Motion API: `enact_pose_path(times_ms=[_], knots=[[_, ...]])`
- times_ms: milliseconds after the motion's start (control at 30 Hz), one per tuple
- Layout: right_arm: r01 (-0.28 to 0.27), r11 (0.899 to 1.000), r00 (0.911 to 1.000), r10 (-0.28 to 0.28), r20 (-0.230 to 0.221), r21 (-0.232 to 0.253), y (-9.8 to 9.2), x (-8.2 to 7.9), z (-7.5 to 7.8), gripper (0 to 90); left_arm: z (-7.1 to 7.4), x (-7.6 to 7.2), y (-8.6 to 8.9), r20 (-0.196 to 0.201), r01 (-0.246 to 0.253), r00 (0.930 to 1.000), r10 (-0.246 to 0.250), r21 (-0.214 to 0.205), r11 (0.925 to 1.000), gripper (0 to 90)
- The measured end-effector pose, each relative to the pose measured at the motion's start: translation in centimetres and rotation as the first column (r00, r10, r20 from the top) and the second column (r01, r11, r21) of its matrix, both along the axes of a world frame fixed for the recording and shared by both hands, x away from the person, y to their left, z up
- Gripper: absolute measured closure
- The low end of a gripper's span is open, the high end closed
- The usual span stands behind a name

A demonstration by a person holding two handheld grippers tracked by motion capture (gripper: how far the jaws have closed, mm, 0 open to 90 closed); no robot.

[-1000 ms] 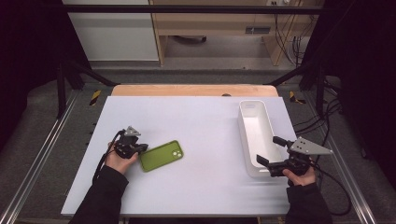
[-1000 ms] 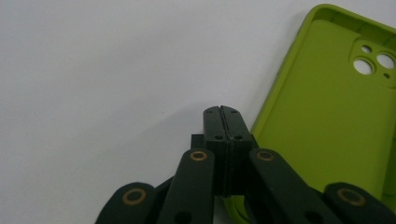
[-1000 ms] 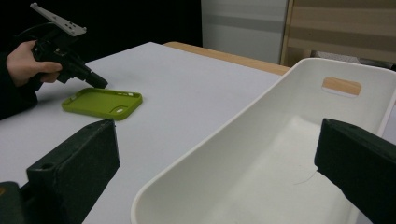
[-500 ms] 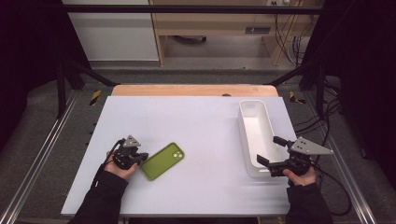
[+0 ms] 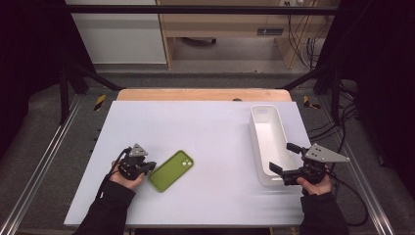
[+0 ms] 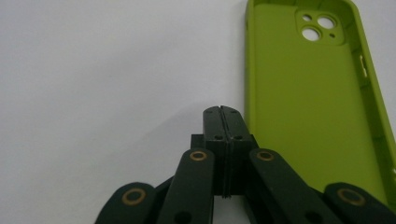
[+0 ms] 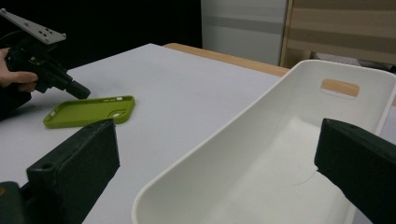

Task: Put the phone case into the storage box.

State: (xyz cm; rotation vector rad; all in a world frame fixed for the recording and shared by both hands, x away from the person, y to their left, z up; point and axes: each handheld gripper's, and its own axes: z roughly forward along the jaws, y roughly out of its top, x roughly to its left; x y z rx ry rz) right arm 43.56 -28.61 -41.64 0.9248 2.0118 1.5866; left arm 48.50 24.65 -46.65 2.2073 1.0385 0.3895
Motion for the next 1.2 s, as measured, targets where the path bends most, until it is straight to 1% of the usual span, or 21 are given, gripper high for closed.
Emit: enact_pose_path(times_ms=[67, 133, 233, 267, 367, 400, 433, 500, 533, 600, 667, 733, 800, 867, 900, 1000, 1133, 1200], knots=[[0.002, 1.000, 1.0000, -0.002, -0.003, 0.003, 0.0, 0.0, 0.0, 0.6, 0.4, 0.0, 0.3, 0.020, -0.016, 0.9997, 0.016, -0.020, 0.9997, 88.7], [0.001, 1.000, 1.0000, -0.001, -0.003, 0.001, 0.0, 0.0, 0.0, 0.6, 1.0, 0.0, 0.5, 0.042, -0.025, 0.9988, 0.027, -0.041, 0.9988, 84.3], [-0.002, 1.000, 1.0000, 0.002, -0.002, -0.004, 0.0, 0.0, 0.0, 0.6, 1.9, -0.2, 0.8, 0.089, -0.027, 0.9954, 0.033, -0.076, 0.9968, 73.4], [-0.002, 1.000, 1.0000, 0.002, -0.001, -0.004, 0.0, 0.0, 0.0, 0.6, 2.2, -0.2, 0.9, 0.104, -0.026, 0.9939, 0.035, -0.088, 0.9958, 71.3], [-0.002, 1.000, 1.0000, 0.002, -0.003, -0.003, 0.0, 0.0, 0.0, 0.6, 3.0, -0.2, 1.0, 0.124, -0.020, 0.9917, 0.037, -0.135, 0.9907, 60.5], [0.000, 1.000, 1.0000, 0.000, -0.004, -0.001, 0.0, 0.0, 0.0, 0.6, 3.2, -0.3, 1.1, 0.128, -0.017, 0.9911, 0.036, -0.145, 0.9893, 57.8], [-0.001, 1.000, 1.0000, 0.001, -0.004, 0.000, 0.0, 0.0, 0.0, 0.6, 3.5, -0.3, 1.1, 0.135, -0.015, 0.9902, 0.036, -0.153, 0.9882, 54.5], [0.000, 1.000, 1.0000, 0.000, -0.004, 0.000, 0.0, 0.0, 0.0, 0.6, 4.0, -0.2, 1.1, 0.137, -0.008, 0.9901, 0.030, -0.161, 0.9870, 45.7], [-0.001, 1.000, 1.0000, 0.001, -0.004, 0.000, 0.0, 0.0, 0.0, 0.6, 4.1, -0.2, 1.1, 0.140, -0.003, 0.9897, 0.026, -0.166, 0.9862, 43.1], [-0.002, 1.000, 1.0000, 0.002, -0.003, -0.001, 0.0, 0.0, 0.0, 0.6, 4.5, -0.2, 1.0, 0.136, 0.003, 0.9905, 0.021, -0.175, 0.9846, 33.3], [-0.002, 1.000, 1.0000, 0.002, -0.004, -0.002, 0.0, 0.0, 0.0, 0.6, 4.9, -0.2, 0.8, 0.147, 0.007, 0.9889, 0.019, -0.175, 0.9845, 29.9], [-0.001, 1.000, 1.0000, 0.001, -0.004, 0.000, 0.0, 0.0, 0.0, 0.6, 5.2, -0.2, 0.7, 0.150, 0.010, 0.9885, 0.016, -0.174, 0.9847, 20.4], [-0.001, 1.000, 1.0000, 0.001, -0.003, -0.001, 0.0, 0.0, 0.0, 0.6, 5.4, -0.2, 0.6, 0.170, 0.008, 0.9852, 0.021, -0.169, 0.9856, 13.9], [-0.001, 1.000, 1.0000, 0.001, -0.003, -0.001, 0.0, 0.0, 0.0, 0.6, 5.5, -0.2, 0.3, 0.168, 0.015, 0.9858, 0.011, -0.156, 0.9876, 6.1], [-0.001, 1.000, 1.0000, 0.001, -0.004, 0.000, 0.0, 0.0, 0.0, 0.6, 5.6, -0.2, 0.2, 0.170, 0.018, 0.9854, 0.009, -0.154, 0.9880, 4.3], [-0.001, 1.000, 1.0000, 0.001, -0.004, -0.001, 0.0, 0.0, 0.0, 0.6, 5.5, 0.0, -0.1, 0.156, 0.022, 0.9878, 0.002, -0.148, 0.9888, 1.1], [-0.001, 1.000, 1.0000, 0.001, -0.004, -0.002, 0.0, 0.0, 0.0, 0.6, 5.7, 0.1, -0.6, 0.159, 0.037, 0.9872, -0.014, -0.140, 0.9895, 0.3], [0.000, 1.000, 1.0000, 0.000, -0.004, -0.001, 0.0, 0.0, 0.0, 0.6, 5.8, 0.1, -0.8, 0.167, 0.048, 0.9856, -0.023, -0.142, 0.9887, 0.1]])
